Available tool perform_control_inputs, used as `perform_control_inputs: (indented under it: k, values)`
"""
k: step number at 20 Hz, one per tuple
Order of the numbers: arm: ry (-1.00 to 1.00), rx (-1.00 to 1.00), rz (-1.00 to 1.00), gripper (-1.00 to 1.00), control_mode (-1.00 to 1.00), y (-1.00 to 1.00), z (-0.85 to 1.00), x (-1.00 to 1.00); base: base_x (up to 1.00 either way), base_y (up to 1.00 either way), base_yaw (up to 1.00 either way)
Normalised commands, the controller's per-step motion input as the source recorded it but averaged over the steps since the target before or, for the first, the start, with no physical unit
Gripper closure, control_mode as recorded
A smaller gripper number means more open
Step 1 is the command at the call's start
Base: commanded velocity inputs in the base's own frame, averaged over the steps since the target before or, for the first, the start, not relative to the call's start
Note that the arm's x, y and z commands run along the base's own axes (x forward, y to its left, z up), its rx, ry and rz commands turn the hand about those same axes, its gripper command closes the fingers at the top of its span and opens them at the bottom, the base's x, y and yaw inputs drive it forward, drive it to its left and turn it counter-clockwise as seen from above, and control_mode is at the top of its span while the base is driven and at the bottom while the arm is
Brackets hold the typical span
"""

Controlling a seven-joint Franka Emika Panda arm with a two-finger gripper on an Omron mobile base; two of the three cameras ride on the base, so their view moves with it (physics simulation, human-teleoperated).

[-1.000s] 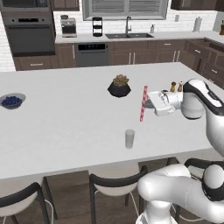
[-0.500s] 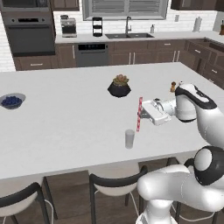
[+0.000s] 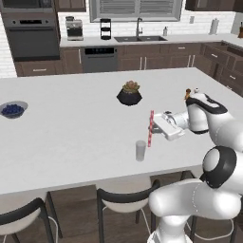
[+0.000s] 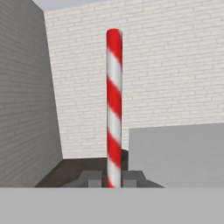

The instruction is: Take a straw from the drawer in front and place it inside the glass cup on the dining counter.

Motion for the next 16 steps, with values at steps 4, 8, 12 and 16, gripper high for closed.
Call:
perform_control_inputs:
  k: [4, 8, 12, 16]
  values:
    - [0.0, 0.0, 0.04, 1.0, -1.0, 0.0, -0.02, 0.15, 0.0, 0.0, 0.0]
    - [-0.01, 0.0, 0.04, 1.0, -1.0, 0.0, 0.0, 0.25, 0.0, 0.0, 0.0]
    - [0.0, 0.0, 0.04, 1.0, -1.0, 0.0, 0.0, 0.2, 0.0, 0.0, 0.0]
    - [0.0, 0.0, 0.04, 1.0, -1.0, 0.0, -0.12, 0.14, 0.0, 0.0, 0.0]
